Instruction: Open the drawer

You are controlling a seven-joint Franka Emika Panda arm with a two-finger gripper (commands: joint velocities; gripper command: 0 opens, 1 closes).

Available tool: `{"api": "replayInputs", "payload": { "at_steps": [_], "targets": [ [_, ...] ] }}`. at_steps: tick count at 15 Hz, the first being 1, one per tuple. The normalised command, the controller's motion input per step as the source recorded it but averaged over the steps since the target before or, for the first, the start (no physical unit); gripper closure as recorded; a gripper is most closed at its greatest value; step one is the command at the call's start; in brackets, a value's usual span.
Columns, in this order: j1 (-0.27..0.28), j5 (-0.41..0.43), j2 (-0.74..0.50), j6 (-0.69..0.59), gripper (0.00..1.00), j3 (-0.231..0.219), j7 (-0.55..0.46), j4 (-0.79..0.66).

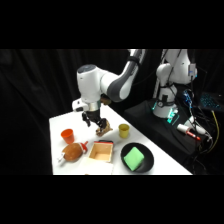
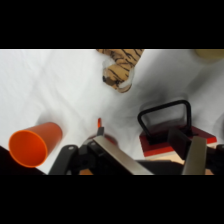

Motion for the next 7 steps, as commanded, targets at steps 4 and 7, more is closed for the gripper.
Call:
{"api": "replayInputs", "payload": {
  "at_steps": [4,7],
  "targets": [
    [0.084,0.095,-0.53,-0.40,0.00,-0.030,0.19,-0.11],
    [0.112,0.127,-0.34,-0.40,0.00,-0.036,0.27,0.01]
  ]
}}
